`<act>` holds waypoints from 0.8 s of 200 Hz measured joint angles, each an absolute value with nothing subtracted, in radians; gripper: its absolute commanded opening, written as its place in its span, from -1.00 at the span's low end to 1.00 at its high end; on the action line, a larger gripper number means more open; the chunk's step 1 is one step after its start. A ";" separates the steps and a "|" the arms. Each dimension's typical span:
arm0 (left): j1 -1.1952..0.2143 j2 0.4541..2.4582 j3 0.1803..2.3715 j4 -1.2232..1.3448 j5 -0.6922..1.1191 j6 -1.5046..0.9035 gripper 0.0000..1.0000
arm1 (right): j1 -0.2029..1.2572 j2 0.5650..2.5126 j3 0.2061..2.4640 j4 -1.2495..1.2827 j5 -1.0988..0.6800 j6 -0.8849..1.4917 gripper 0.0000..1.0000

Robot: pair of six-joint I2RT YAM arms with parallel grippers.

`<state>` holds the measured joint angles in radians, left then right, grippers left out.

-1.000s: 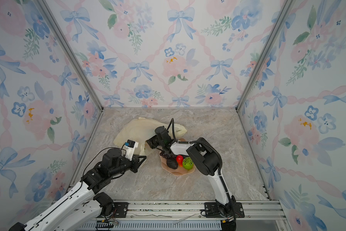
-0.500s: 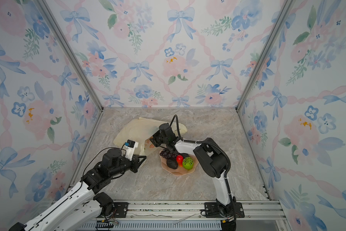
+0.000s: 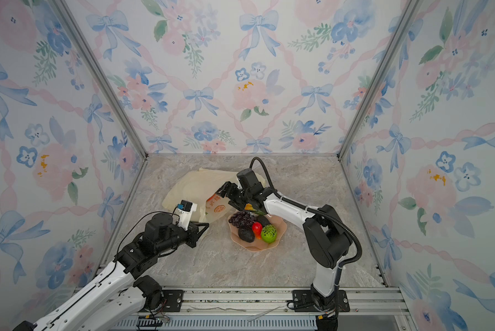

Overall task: Place the fruits into the plastic bag
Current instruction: Place the fruit in the plastic bag.

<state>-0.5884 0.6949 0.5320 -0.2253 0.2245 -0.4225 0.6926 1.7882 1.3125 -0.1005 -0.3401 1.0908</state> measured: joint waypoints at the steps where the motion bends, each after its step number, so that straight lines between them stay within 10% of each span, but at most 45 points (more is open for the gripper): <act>1: -0.588 0.694 0.532 -0.225 0.224 -0.422 -1.00 | 0.693 1.785 1.312 -0.104 -0.340 1.088 0.71; 160: -0.588 0.665 0.532 -0.225 0.222 -0.427 -1.00 | 0.748 1.122 1.345 -0.760 -0.080 0.750 0.96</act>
<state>-0.5884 0.6651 0.5320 -0.2249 0.2218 -0.4274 0.7483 1.1221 1.3445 -0.7597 -0.0795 0.7502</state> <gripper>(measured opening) 0.050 0.971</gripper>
